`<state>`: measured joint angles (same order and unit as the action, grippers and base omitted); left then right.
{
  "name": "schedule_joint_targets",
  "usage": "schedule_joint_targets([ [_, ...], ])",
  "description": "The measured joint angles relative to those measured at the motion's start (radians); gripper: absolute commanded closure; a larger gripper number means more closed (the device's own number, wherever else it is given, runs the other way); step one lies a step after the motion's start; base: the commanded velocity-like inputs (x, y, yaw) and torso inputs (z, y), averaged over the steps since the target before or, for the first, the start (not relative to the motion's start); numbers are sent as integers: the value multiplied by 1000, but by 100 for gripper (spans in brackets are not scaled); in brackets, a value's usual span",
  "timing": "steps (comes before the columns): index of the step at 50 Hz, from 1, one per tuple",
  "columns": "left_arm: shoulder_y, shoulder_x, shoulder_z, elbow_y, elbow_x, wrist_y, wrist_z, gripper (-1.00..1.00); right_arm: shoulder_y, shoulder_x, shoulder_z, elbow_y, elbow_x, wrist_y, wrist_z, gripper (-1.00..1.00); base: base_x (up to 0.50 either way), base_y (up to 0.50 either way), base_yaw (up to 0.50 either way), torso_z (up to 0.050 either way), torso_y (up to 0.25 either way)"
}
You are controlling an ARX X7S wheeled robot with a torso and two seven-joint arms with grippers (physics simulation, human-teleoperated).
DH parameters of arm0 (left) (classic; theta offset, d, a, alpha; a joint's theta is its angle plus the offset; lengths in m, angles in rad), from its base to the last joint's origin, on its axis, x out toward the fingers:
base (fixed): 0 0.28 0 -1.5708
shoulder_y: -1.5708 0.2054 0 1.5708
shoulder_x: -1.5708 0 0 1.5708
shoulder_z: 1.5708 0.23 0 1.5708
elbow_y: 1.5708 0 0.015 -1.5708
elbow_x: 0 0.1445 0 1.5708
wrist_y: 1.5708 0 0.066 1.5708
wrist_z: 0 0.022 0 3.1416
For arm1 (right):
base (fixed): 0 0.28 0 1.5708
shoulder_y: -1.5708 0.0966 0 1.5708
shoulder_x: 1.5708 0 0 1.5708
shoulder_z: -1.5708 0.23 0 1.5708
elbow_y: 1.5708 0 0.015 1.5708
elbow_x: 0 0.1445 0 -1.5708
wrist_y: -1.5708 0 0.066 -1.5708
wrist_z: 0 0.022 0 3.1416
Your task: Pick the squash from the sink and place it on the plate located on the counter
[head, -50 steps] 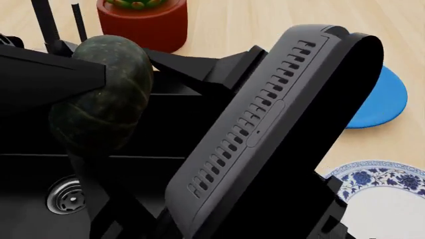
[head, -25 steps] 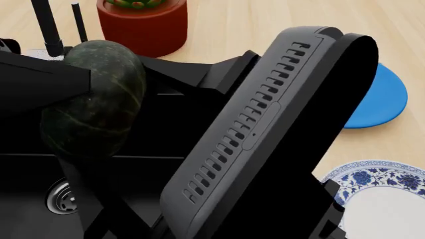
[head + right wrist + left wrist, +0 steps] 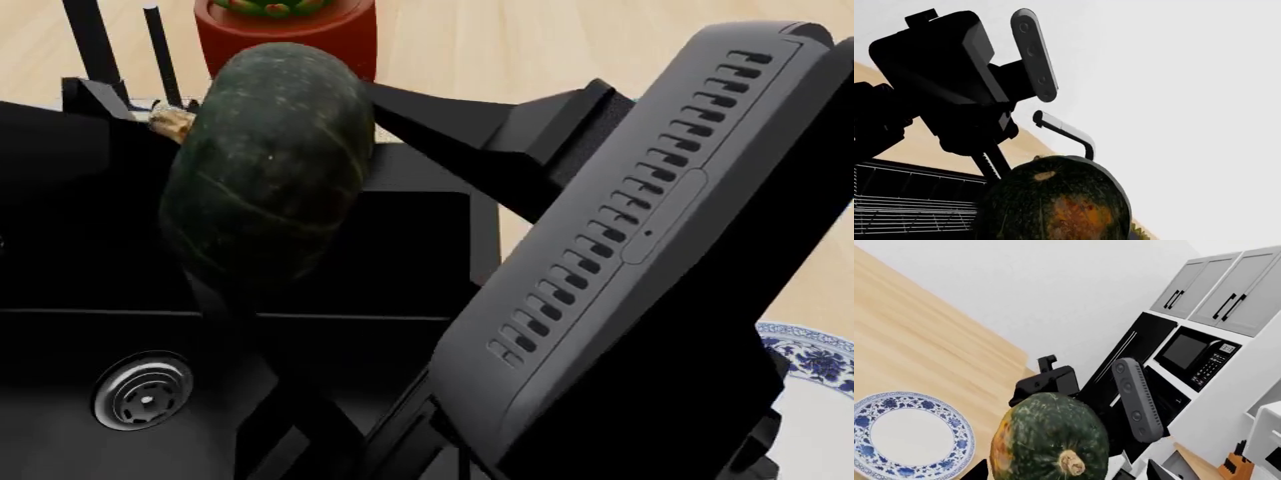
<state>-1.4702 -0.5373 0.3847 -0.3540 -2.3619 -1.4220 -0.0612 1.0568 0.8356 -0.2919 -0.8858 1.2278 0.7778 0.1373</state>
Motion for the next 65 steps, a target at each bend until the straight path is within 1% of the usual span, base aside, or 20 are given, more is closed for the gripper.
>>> schedule_joint_targets([
  [16, 54, -80, -17, 116, -42, 66, -73, -100, -28, 78, 48, 0, 30, 1, 35, 100, 0, 0, 0, 1, 0],
  [23, 130, -113, -60, 277, 16, 145, -146, -100, 23, 111, 37, 36, 164, 66, 172, 100, 0, 0, 0, 0, 0],
  [34, 203, -150, -97, 441, 87, 225, -236, -100, 77, 144, 17, 61, 286, 131, 307, 100, 0, 0, 0, 0, 0],
  [43, 247, -171, -115, 533, 166, 278, -304, -100, 96, 169, 5, 68, 339, 163, 369, 100, 0, 0, 0, 0, 0],
  [56, 316, -205, -128, 650, 297, 342, -413, -100, 80, 197, -2, 84, 378, 174, 436, 100, 0, 0, 0, 0, 0],
  [65, 372, -225, -141, 692, 377, 380, -437, -100, 93, 210, -33, 115, 492, 184, 596, 100, 0, 0, 0, 0, 1],
])
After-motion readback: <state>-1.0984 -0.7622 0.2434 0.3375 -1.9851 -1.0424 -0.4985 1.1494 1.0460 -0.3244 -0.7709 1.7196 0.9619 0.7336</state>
